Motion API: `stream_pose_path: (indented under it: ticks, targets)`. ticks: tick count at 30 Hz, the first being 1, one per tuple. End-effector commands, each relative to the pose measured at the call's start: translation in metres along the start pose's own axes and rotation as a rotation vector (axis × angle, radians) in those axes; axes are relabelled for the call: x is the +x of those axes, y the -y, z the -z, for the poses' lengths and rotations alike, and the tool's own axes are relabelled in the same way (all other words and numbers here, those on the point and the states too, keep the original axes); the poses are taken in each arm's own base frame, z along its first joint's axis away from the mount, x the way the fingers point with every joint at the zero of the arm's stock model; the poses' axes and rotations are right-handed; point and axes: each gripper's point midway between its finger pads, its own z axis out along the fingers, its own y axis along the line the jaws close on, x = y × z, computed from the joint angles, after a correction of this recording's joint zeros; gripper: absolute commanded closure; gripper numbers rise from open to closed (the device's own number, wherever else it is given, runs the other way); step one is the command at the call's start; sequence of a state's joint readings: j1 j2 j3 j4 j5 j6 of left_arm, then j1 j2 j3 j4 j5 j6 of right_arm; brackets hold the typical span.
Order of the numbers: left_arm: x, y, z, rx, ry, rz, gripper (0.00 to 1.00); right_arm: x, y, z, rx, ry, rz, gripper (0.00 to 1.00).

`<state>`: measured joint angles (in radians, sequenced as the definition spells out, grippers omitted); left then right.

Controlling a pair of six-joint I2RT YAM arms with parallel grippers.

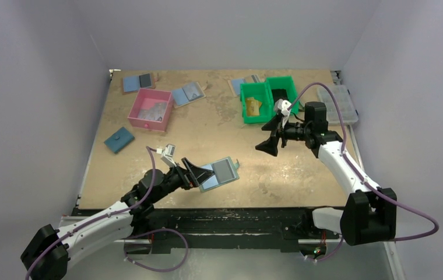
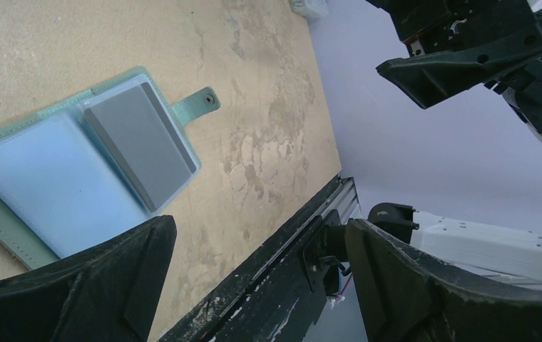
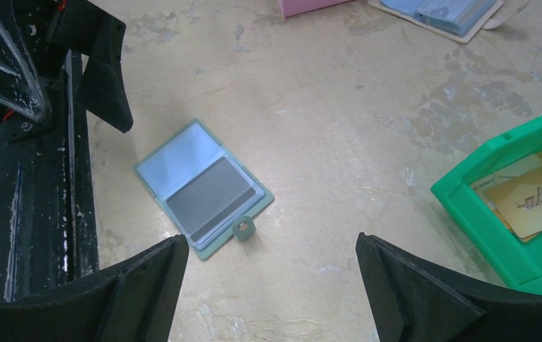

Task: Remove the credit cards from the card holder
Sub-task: Pick up the card holder from the center of the board.

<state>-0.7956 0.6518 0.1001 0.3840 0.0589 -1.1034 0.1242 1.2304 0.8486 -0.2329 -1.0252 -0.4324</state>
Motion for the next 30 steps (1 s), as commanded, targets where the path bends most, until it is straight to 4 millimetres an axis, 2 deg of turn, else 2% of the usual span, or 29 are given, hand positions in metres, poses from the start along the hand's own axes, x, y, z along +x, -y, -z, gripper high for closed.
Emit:
stream_pose_path:
  ticks: [1, 30]
  targets:
    - [-0.006, 0.015, 0.000, 0.072, 0.029, -0.031, 0.04, -0.015, 0.000, 0.000, -0.024, 0.022, 0.039, 0.01]
    - [0.000, 0.005, 0.000, 0.061, 0.021, -0.031, 0.04, -0.002, 0.006, -0.003, -0.021, -0.016, 0.019, 0.01]
